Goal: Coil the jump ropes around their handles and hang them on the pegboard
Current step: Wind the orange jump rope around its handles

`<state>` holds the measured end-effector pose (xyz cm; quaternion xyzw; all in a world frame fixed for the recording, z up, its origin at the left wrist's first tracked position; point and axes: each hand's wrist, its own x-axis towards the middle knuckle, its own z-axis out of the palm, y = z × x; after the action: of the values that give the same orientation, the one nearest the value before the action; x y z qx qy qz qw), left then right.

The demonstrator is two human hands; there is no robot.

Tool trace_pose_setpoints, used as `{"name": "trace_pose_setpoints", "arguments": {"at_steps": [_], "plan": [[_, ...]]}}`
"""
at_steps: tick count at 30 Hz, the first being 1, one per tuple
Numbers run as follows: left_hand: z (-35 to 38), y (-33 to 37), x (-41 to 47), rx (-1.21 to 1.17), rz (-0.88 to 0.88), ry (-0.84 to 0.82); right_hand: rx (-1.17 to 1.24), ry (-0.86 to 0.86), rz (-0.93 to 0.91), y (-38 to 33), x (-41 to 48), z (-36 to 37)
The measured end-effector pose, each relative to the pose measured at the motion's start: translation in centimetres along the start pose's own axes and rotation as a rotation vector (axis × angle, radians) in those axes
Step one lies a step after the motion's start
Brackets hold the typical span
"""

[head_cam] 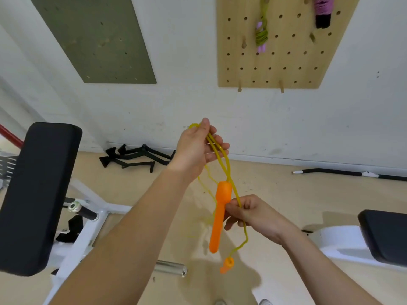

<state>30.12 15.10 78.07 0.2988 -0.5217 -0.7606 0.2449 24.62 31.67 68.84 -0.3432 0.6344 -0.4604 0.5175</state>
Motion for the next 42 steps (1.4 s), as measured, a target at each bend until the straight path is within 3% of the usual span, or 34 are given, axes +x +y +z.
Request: {"name": "trace_pose_setpoints", "arguments": {"at_steps": [5, 10, 14, 17, 19, 20, 22, 24, 30, 35, 39, 42], "plan": [[-1.0, -1.0, 0.5, -0.166, -0.152, -0.024, 0.163, 0.075, -0.098, -2.6, -0.1, 0.5], [-2.6, -2.7, 0.3, -0.045, -0.183, -0.057, 0.824, 0.006, -0.059, -6.3, 0.1, -1.0], [-3.4, -6.4, -1.8, 0.173, -0.182, -0.325, 1.198, -0.034, -0.126, -9.6, 2.1, -2.9], [-2.9, -9.4, -4.6, 0.434, -0.154, -0.537, 1.339, 0.091, -0.15, -11.9, 4.6, -4.3], [-2.2, -9.8, -5.3, 0.413, -0.149, -0.421, 1.256, 0.286, -0.13, -12.8, 5.7, -5.4], [-1.8, -9.4, -5.3, 0.315, -0.152, -0.314, 1.045, 0.401, -0.091, -12.7, 5.9, -5.8], [-1.3, -7.7, -4.5, 0.082, -0.148, -0.168, 0.395, 0.524, 0.056, -11.4, 5.2, -5.9], [-0.8, -5.8, -3.3, -0.071, -0.157, -0.11, 0.028, 0.563, 0.089, -8.6, 3.6, -5.2], [1.4, -3.4, -1.5, -0.392, -0.266, -0.15, 0.247, 0.128, -0.041, -1.9, -0.3, 0.4], [2.3, -2.3, -0.8, -0.439, -0.244, -0.129, 0.338, -0.068, -0.188, -1.4, -0.2, 1.4], [2.4, -1.6, -0.1, -0.581, -0.209, -0.065, 0.651, -0.23, -0.189, -0.8, 0.1, 1.7], [2.2, -1.1, 0.7, -0.702, -0.202, -0.014, 0.766, -0.18, -0.115, -0.7, -0.6, 2.3]]}}
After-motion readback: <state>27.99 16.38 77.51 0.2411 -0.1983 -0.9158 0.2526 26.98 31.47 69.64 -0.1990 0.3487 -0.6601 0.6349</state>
